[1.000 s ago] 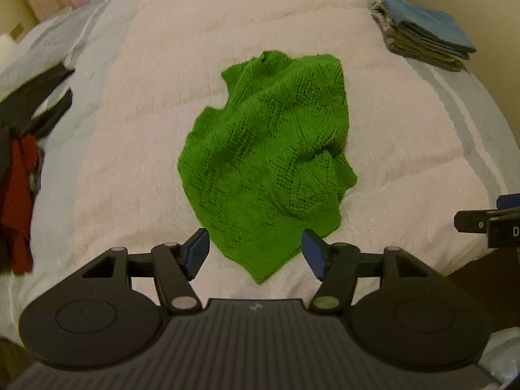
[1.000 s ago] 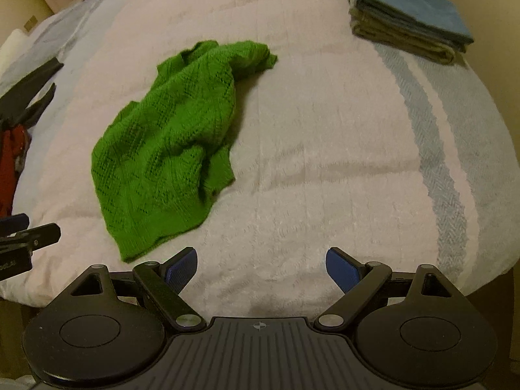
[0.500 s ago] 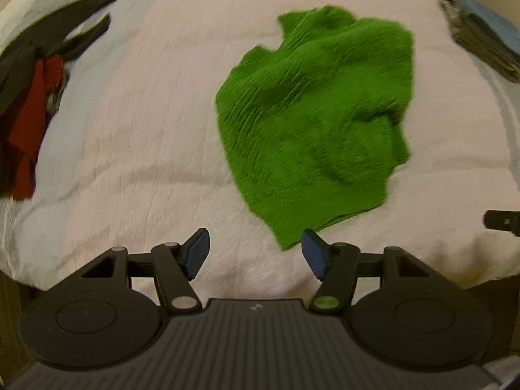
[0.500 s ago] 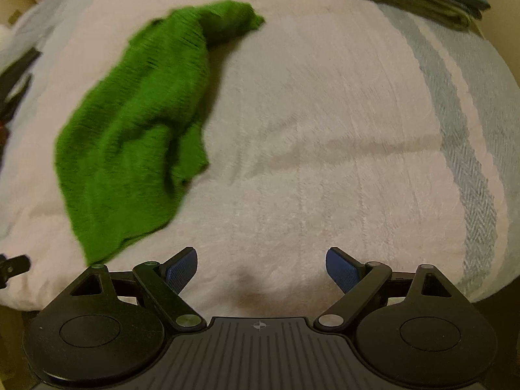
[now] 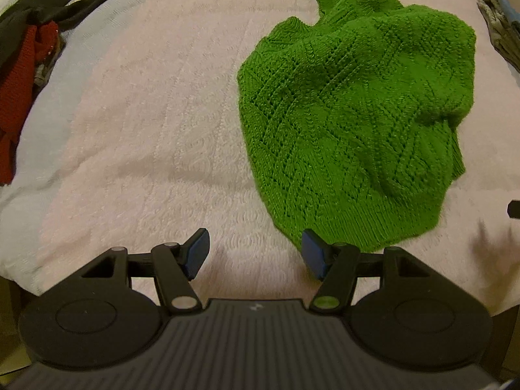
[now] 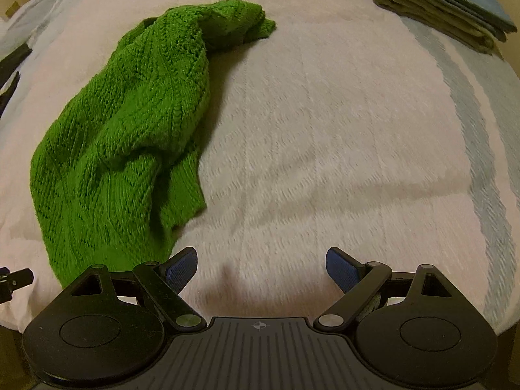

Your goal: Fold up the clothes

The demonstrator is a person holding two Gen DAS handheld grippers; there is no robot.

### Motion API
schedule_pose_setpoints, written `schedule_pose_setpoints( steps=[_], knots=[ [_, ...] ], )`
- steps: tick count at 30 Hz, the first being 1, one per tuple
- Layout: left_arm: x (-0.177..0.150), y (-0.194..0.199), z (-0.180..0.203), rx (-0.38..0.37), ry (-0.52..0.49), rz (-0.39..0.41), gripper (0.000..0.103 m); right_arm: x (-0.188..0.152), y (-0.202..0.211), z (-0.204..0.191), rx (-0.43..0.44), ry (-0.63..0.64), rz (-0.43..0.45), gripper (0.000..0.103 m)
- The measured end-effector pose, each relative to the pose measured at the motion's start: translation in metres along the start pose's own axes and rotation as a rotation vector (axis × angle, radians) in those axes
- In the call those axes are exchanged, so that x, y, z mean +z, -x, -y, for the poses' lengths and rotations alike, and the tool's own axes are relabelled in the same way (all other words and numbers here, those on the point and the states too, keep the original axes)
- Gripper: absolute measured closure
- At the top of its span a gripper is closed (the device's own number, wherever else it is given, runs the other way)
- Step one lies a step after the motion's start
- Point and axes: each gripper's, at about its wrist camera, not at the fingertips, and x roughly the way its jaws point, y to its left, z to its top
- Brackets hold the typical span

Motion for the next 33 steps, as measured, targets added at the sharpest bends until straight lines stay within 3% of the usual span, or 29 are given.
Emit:
schedule_pose_setpoints(
  steps=[5,9,11,16,19,24,25,26,29,30,31,33],
  knots=[
    [-0.001,-0.015,-0.006,-0.028,0.033,0.009,0.044,0.003,-0.015,0.009,0.052,-0.014,0.065,0.014],
    [-0.007,-0.028,-0.018,-0.095,0.107,0.010,0.049,0.000,-0.022,0.032,0.220,-0.134,0.190,0.015],
    [-0.011,-0.035,-0.026,-0.160,0.166,0.000,0.054,0.000,-0.030,0.043,0.318,-0.209,0.226,0.043],
    [-0.020,-0.051,-0.051,-0.277,0.376,0.010,0.054,0.007,-0.059,0.047,0.506,-0.277,0.236,0.045],
    [-0.021,-0.059,-0.058,-0.305,0.429,0.030,0.053,0.012,-0.081,0.037,0.538,-0.254,0.204,0.065],
    [-0.018,-0.078,-0.062,-0.361,0.478,0.046,0.053,0.022,-0.113,0.024,0.581,-0.286,0.150,0.066],
    [-0.017,-0.082,-0.062,-0.368,0.485,0.045,0.053,0.023,-0.116,0.023,0.594,-0.308,0.143,0.069],
    [-0.017,-0.087,-0.061,-0.375,0.491,0.044,0.053,0.024,-0.118,0.024,0.608,-0.329,0.133,0.093],
    [-0.014,-0.088,-0.063,-0.409,0.482,0.047,0.054,0.025,-0.113,0.025,0.614,-0.350,0.122,0.097],
    [-0.014,-0.085,-0.065,-0.423,0.477,0.050,0.063,0.024,-0.108,0.026,0.610,-0.349,0.134,0.097],
    [-0.013,-0.082,-0.067,-0.437,0.472,0.052,0.085,0.022,-0.097,0.029,0.601,-0.355,0.153,0.097],
    [-0.012,-0.077,-0.070,-0.465,0.463,0.056,0.093,0.012,-0.068,0.041,0.590,-0.371,0.205,0.098]
  ],
)
